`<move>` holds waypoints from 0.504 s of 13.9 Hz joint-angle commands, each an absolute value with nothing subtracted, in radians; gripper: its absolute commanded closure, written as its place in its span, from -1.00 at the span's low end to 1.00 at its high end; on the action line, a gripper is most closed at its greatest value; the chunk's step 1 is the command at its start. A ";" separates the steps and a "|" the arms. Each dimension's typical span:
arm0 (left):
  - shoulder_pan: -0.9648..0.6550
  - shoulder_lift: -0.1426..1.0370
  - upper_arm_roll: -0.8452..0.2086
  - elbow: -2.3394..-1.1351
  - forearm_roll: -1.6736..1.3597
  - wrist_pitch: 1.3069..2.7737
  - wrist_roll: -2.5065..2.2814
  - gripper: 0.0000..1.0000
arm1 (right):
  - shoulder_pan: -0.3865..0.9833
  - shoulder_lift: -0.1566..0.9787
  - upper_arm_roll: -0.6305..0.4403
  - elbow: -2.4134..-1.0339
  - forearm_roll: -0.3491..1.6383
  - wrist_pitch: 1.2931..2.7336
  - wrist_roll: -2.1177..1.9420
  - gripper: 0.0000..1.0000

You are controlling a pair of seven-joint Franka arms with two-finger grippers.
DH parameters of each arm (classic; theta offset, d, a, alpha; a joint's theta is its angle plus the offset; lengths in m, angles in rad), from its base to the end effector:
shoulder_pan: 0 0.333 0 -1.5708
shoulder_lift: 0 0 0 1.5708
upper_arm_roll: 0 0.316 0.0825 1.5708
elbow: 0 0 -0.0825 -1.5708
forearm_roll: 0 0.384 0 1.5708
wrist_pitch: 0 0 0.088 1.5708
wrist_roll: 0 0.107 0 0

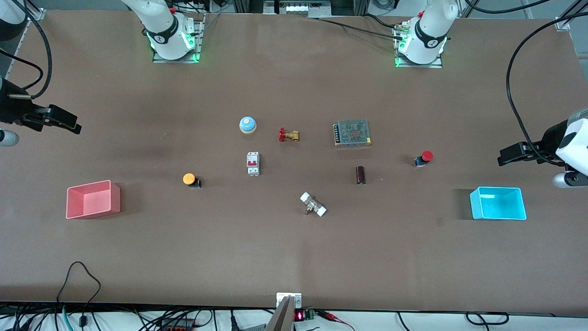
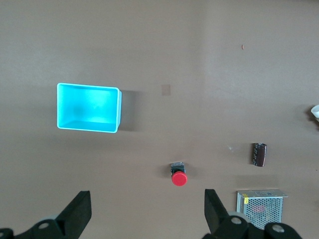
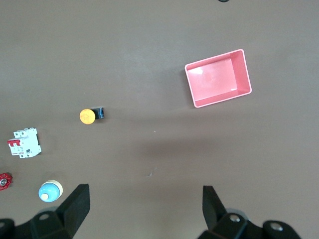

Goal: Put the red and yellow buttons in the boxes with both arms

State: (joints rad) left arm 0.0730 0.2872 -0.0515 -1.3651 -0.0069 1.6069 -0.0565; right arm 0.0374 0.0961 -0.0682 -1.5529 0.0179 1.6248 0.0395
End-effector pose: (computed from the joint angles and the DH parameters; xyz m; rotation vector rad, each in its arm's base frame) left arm 0.6408 0.0176 0.5530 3.1176 0.1250 -0.0708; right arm 0.5869 -0.0144 0.5829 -3.1282 0.1115 0.0376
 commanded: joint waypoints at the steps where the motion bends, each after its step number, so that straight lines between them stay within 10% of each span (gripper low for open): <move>1: 0.078 0.276 -0.058 -1.382 -0.003 1.574 -0.060 -1.00 | 0.094 0.087 -0.120 -1.551 0.037 1.617 0.048 -1.00; 7: 0.009 0.362 -0.061 -1.454 0.003 1.580 -0.072 -1.00 | 0.173 0.183 -0.091 -1.592 0.046 1.689 0.035 -1.00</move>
State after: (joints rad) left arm 0.0270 0.3292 -0.0602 -1.4318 -0.0069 1.5718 -0.0613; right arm 0.1697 0.1575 -0.0972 -1.5740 0.0287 1.6703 0.0443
